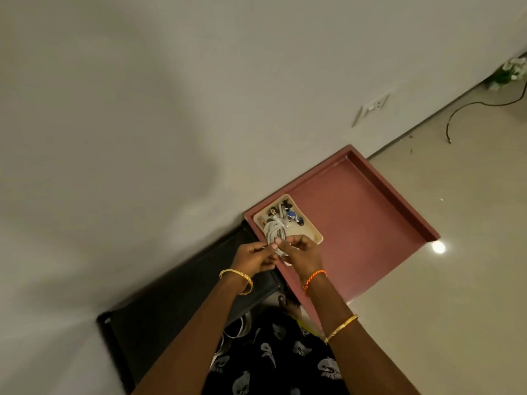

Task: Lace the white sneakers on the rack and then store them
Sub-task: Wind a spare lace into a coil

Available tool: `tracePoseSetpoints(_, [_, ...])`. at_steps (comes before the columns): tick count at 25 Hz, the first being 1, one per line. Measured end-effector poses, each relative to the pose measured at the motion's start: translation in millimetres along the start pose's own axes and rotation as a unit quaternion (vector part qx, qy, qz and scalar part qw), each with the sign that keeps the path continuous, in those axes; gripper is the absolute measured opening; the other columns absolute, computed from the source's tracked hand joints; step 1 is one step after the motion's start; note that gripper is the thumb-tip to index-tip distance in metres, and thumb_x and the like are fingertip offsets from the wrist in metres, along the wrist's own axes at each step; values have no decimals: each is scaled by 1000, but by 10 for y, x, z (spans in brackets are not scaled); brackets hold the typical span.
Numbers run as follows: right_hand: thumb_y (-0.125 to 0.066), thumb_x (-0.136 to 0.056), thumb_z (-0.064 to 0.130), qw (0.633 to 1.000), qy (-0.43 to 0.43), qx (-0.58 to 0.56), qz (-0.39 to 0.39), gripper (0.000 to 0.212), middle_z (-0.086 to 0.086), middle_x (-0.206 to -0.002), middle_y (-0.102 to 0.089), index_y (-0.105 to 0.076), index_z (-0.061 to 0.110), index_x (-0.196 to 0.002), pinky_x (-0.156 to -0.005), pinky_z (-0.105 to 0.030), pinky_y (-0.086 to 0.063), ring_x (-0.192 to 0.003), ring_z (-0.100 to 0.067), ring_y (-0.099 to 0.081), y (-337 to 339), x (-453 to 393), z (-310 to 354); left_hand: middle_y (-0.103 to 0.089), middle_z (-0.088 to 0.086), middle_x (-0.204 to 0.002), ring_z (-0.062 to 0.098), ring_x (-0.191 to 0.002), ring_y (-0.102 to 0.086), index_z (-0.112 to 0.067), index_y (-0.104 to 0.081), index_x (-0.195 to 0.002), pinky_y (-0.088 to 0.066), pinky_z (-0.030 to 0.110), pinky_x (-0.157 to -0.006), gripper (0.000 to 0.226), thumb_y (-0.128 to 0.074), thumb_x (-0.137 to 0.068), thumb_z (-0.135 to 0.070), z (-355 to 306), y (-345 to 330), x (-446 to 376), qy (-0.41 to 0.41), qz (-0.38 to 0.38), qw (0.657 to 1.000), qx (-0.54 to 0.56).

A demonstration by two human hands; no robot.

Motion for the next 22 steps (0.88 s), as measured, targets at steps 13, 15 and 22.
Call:
tracePoseSetpoints(13, [-51,-83,-6,928,25,342,-143,27,-21,-104,-68,-70,-2,-102,-81,-25,-42,-99,-34,-62,574,-1743,-652,-59,14,-68,20,-54,-51,6,-64,-88,-39,16,-32,8,-61,-87,-2,500,-1022,-1852,205,-48,975,-64])
tracePoseSetpoints(15, [-50,-83,-5,906,43,404,-115,29,-24,-105,-67,-69,-1,-104,-82,-32,-45,-99,-36,-62,565,-1831,-654,-67,22,-85,27,-66,-59,9,-65,-94,-52,26,-49,14,-61,-83,1,581,-1038,-1947,201,-59,974,-88])
tracePoseSetpoints(22, [-76,-60,-3,744,151,632,-156,20,-17,-81,-56,-71,4,-77,-59,-39,-48,-73,-35,-56,565,-1708,-883,-64,9,-110,28,-105,-60,-8,-57,-115,-48,33,-82,26,-54,-90,-14,611,-961,-1660,50,-107,914,-388])
Point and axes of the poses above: each hand's wrist, its own x-axis away from the middle knuckle, its own y-axis out of the back of the hand, z = x × y, the point moved 1 cm from there along -x, towards the middle knuckle
